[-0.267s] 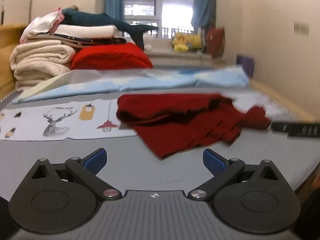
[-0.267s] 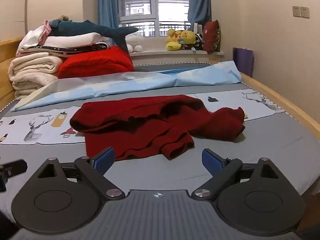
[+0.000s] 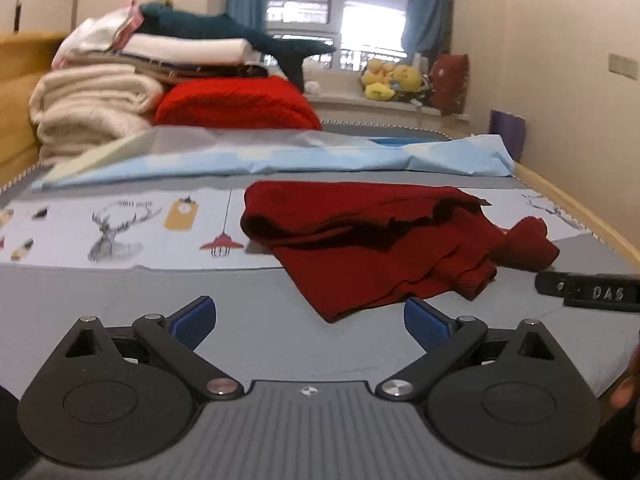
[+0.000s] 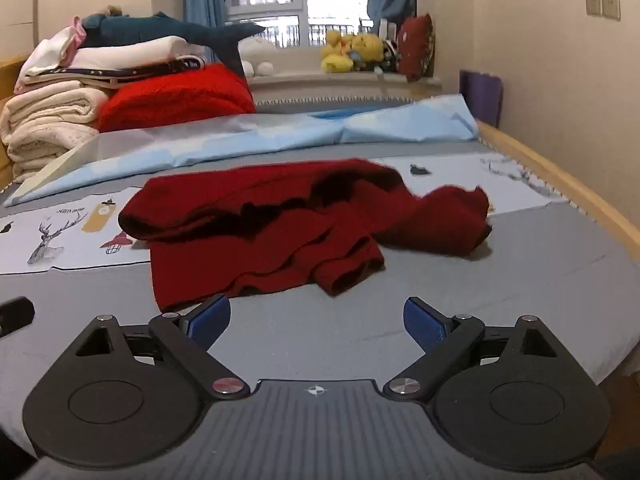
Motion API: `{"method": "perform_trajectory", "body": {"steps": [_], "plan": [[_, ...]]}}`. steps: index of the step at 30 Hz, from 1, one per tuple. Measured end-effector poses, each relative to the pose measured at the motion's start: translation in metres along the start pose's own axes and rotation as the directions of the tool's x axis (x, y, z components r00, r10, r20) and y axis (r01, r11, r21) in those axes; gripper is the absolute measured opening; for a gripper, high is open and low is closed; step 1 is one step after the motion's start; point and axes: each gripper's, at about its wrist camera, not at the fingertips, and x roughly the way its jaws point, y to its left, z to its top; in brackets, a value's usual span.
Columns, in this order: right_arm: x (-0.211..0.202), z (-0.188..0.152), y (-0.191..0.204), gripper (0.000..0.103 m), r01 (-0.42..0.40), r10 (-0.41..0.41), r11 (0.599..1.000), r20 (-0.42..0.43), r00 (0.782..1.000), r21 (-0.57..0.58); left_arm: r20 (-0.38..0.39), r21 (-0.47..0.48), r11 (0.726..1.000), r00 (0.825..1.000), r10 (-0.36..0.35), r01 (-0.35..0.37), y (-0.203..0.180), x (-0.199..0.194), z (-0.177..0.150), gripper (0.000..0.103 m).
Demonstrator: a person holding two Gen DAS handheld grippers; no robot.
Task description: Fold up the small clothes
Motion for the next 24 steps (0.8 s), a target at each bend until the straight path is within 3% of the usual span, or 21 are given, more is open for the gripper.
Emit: {"method": "perform_trajectory", "body": {"steps": [5, 8, 11, 13, 16, 24], "plan": [[0.009, 0.012, 0.017, 0.094, -0.011, 0.010, 0.999, -0.016, 1.000, -0.040, 0.003, 0.077, 0.997, 1.000, 0.017, -0.017, -0.010, 0.001, 0.019, 0.101], [0.006, 0.016, 0.027, 0.092, -0.025, 0.025, 0.999, -0.022, 0.999, -0.030, -0.006, 0.071, 0.997, 1.000, 0.006, -0.005, -0.011, 0.008, 0.027, 0.101], [0.002, 0.010, 0.015, 0.091, -0.040, 0.040, 0.999, -0.008, 0.999, -0.010, 0.042, 0.075, 0.997, 0.999, -0.006, 0.002, -0.017, 0.015, 0.003, 0.101], [0.001, 0.006, 0.014, 0.091, -0.034, 0.034, 0.999, 0.001, 0.999, -0.016, 0.009, 0.082, 0.997, 1.000, 0.008, -0.009, -0.019, 0.022, -0.011, 0.101], [0.007, 0.000, 0.015, 0.091, -0.010, 0.009, 0.999, -0.018, 1.000, -0.040, -0.053, 0.012, 1.000, 0.998, -0.026, 0.027, -0.018, 0.028, -0.015, 0.100], [0.016, 0.002, 0.019, 0.089, -0.010, 0.009, 1.000, -0.039, 0.999, -0.009, -0.038, 0.020, 0.998, 0.998, -0.055, 0.055, -0.018, 0.029, -0.014, 0.100]]}}
